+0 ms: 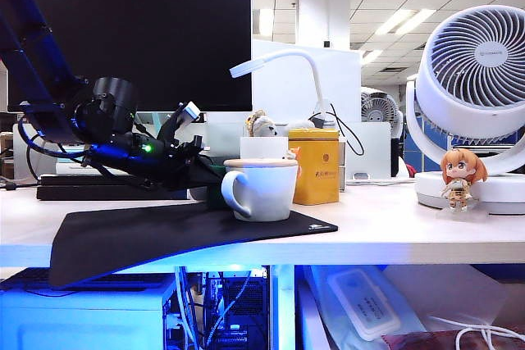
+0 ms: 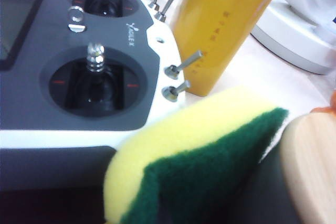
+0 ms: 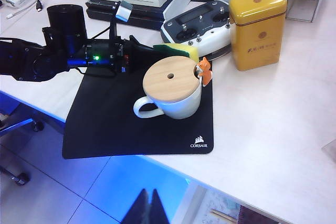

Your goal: Open the drawer, place the cleaning sponge inside, then close the drawer.

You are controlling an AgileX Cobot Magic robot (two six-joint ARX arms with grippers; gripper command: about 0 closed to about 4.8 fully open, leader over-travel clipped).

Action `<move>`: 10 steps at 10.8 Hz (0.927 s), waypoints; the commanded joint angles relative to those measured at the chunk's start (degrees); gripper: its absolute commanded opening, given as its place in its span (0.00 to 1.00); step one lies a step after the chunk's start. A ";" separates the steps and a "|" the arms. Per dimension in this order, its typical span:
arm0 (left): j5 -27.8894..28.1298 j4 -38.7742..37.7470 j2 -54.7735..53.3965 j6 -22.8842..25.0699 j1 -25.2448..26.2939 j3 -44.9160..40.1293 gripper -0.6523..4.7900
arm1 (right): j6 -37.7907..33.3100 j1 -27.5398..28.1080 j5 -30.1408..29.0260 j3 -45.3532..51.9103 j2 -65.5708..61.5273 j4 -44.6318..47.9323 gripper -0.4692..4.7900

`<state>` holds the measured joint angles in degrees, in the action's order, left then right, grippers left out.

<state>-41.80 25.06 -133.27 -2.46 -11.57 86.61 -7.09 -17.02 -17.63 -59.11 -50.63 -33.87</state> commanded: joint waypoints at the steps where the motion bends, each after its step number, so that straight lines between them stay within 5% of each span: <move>1: 1.84 0.98 2.08 -0.37 0.26 0.33 0.11 | -0.17 -0.07 1.42 -0.37 0.17 1.53 0.08; 6: 2.58 -5.42 12.02 0.74 0.44 0.42 0.11 | 4.33 -0.07 -0.07 -0.46 0.33 -2.89 0.08; 10: 1.88 -24.74 29.53 4.24 -2.75 0.39 0.11 | 6.88 -0.09 -0.52 -7.50 5.40 -18.67 0.08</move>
<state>-39.09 3.05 -105.03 0.84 -13.26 86.78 -0.38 -17.02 -17.98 -65.78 -45.60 -50.02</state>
